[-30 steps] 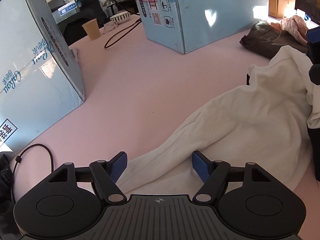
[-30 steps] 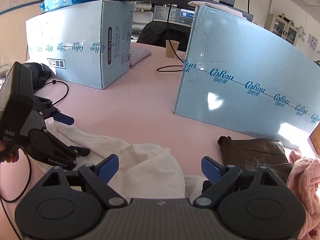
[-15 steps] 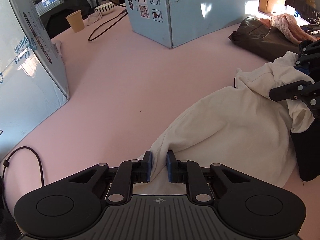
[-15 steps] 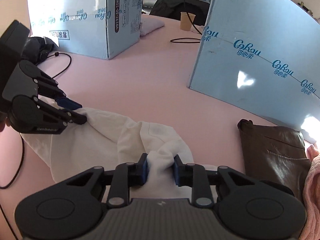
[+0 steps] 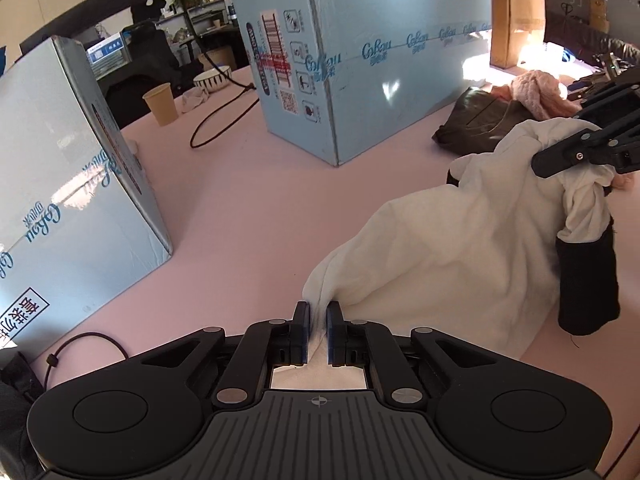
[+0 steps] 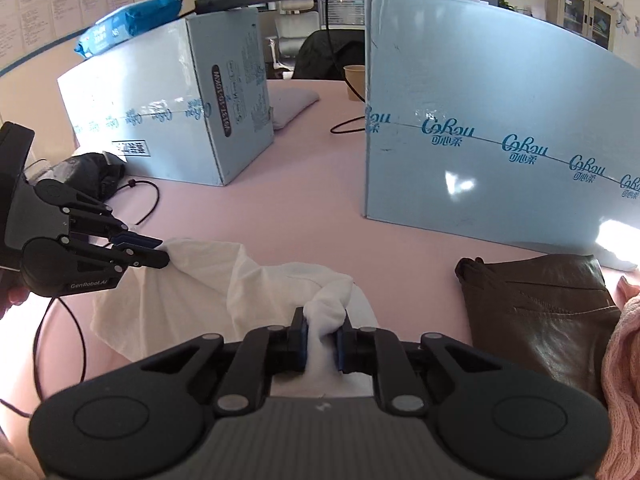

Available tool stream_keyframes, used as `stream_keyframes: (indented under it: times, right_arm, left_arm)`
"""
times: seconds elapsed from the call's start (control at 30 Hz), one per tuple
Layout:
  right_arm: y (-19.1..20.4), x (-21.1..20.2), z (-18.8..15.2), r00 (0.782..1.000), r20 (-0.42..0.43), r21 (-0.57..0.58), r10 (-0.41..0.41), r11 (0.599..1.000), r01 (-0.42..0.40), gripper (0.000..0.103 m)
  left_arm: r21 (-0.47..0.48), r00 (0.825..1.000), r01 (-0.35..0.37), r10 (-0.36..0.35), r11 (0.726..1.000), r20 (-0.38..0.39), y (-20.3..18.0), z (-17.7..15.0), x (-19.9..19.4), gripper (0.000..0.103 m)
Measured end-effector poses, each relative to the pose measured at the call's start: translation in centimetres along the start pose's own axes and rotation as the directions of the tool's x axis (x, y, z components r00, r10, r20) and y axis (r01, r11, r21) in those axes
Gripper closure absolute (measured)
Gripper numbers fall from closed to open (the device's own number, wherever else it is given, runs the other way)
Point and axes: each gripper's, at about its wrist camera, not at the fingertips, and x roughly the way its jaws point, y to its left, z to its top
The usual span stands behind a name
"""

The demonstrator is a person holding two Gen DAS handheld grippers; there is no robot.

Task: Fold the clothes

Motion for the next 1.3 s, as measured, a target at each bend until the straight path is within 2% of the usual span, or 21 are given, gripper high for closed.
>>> stream_keyframes:
  times: [0.07, 0.2, 0.37, 0.57, 0.7, 0.77, 0.83, 0.9, 0.93, 0.97, 1.03, 1.07, 1.13, 1.17, 1.2, 1.23, 1.3]
  right_arm:
    - [0.1, -1.5, -0.3, 0.999, -0.017, -0.020, 0.050, 0.999, -0.051, 0.089]
    - [0.9, -4.1, -1.9, 0.986, -0.108, -0.041, 0.128, 0.990, -0.133, 0.089]
    - [3.4, -6.1, -5.0, 0.966, -0.206, -0.057, 0.157, 0.983, -0.172, 0.088]
    - [5.6, -6.5, -9.2, 0.947, -0.281, -0.050, 0.152, 0.984, -0.173, 0.085]
    - [6.6, -6.2, -11.5, 0.932, -0.335, -0.053, 0.140, 0.985, -0.167, 0.059]
    - [6.8, -6.7, -12.2, 0.929, -0.340, -0.054, 0.150, 0.982, -0.178, 0.051]
    - [6.7, -7.4, -12.2, 0.931, -0.325, -0.038, 0.166, 0.981, -0.188, 0.042]
    - [6.3, -8.2, -11.9, 0.934, -0.302, -0.007, 0.191, 0.979, -0.203, 0.039]
    - [5.6, -8.8, -11.5, 0.931, -0.285, 0.030, 0.227, 0.973, -0.228, 0.035]
    - [5.1, -9.5, -11.1, 0.927, -0.270, 0.064, 0.261, 0.965, -0.253, 0.032]
    - [4.1, -10.4, -10.3, 0.916, -0.250, 0.114, 0.314, 0.949, -0.294, 0.021]
    - [3.2, -11.5, -9.5, 0.912, -0.224, 0.138, 0.345, 0.937, -0.320, 0.021]
    - [2.3, -13.2, -8.3, 0.942, -0.160, 0.113, 0.296, 0.953, -0.280, 0.021]
    - [1.8, -13.9, -7.6, 0.971, -0.116, 0.083, 0.210, 0.976, -0.202, 0.021]
    - [1.5, -14.2, -7.2, 0.991, -0.086, 0.055, 0.107, 0.993, -0.103, 0.021]
    - [1.1, -14.0, -6.7, 0.997, -0.066, 0.016, -0.040, 0.999, 0.041, 0.021]
    - [1.5, -12.6, -6.8, 0.976, -0.041, -0.110, -0.213, 0.972, 0.207, 0.025]
  left_arm:
    - [0.018, 0.999, 0.036, -0.036, 0.999, 0.000, -0.6, -0.9, -1.9, 0.096]
    - [0.050, 0.993, 0.111, -0.109, 0.993, -0.032, -2.6, -3.6, -5.1, 0.095]
    - [0.057, 0.980, 0.186, -0.181, 0.981, -0.080, -5.7, -7.2, -7.4, 0.095]
    - [0.101, 0.955, 0.249, -0.228, 0.963, -0.188, -9.3, -11.8, -6.7, 0.094]
    - [0.112, 0.948, 0.247, -0.216, 0.963, -0.234, -10.4, -13.7, -6.1, 0.090]
    - [0.113, 0.951, 0.246, -0.217, 0.963, -0.221, -10.4, -14.1, -6.5, 0.084]
    - [0.097, 0.950, 0.261, -0.237, 0.961, -0.202, -9.9, -14.0, -7.3, 0.082]
    - [0.066, 0.942, 0.300, -0.285, 0.952, -0.177, -8.9, -13.7, -8.6, 0.077]
    - [0.044, 0.936, 0.322, -0.310, 0.946, -0.167, -8.1, -13.4, -9.4, 0.066]
    - [0.022, 0.929, 0.343, -0.335, 0.939, -0.157, -7.4, -13.2, -10.2, 0.051]
    - [-0.018, 0.916, 0.381, -0.380, 0.924, -0.128, -6.1, -12.7, -11.8, 0.031]
    - [-0.039, 0.912, 0.397, -0.399, 0.917, -0.099, -5.3, -12.2, -12.7, 0.026]
    - [-0.064, 0.920, 0.390, -0.392, 0.919, -0.023, -4.0, -10.7, -14.1, 0.018]
    - [-0.070, 0.932, 0.361, -0.361, 0.930, 0.021, -3.6, -9.7, -14.5, 0.013]
    - [-0.077, 0.947, 0.319, -0.315, 0.945, 0.057, -3.4, -8.8, -14.4, 0.011]
    - [-0.082, 0.966, 0.250, -0.242, 0.965, 0.092, -3.5, -7.6, -14.0, 0.008]
    - [-0.060, 0.988, 0.087, -0.078, 0.994, 0.136, -4.2, -5.9, -12.2, 0.008]
